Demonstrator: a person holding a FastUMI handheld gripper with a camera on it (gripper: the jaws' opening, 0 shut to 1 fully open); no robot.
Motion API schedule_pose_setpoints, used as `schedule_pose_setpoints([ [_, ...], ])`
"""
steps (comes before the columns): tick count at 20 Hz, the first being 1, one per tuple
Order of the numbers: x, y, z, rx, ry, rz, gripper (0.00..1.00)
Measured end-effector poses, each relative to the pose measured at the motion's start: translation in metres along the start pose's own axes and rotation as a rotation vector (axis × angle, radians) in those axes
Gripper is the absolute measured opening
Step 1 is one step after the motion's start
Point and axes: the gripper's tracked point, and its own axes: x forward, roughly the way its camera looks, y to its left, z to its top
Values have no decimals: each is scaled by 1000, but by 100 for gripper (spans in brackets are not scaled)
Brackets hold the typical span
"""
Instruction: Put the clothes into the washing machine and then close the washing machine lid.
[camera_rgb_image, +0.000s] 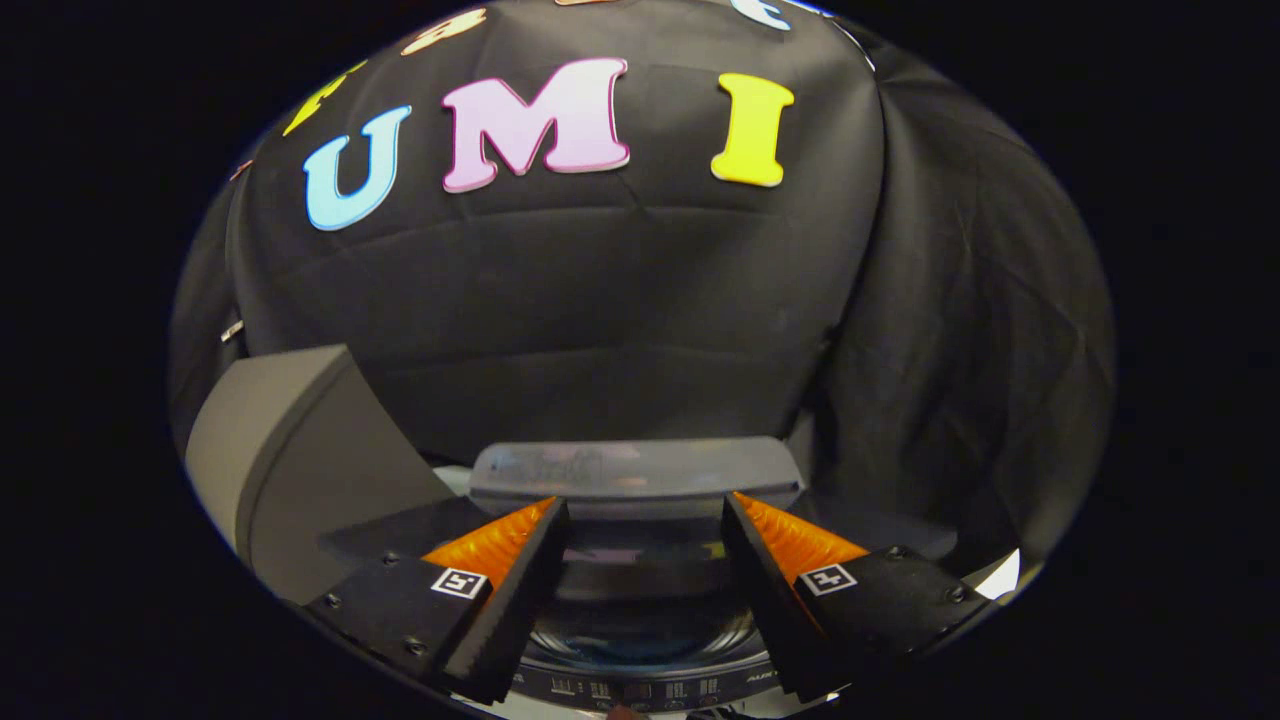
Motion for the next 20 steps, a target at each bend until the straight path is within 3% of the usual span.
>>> schedule_pose_setpoints([
  [5,17,-13,-75,-10,141,-13,98],
  [11,23,-15,-118,-21,233,-12,97],
  [14,17,-8,-101,-19,205,-1,98],
  [20,-21,3,-12,-43,25,8,97],
])
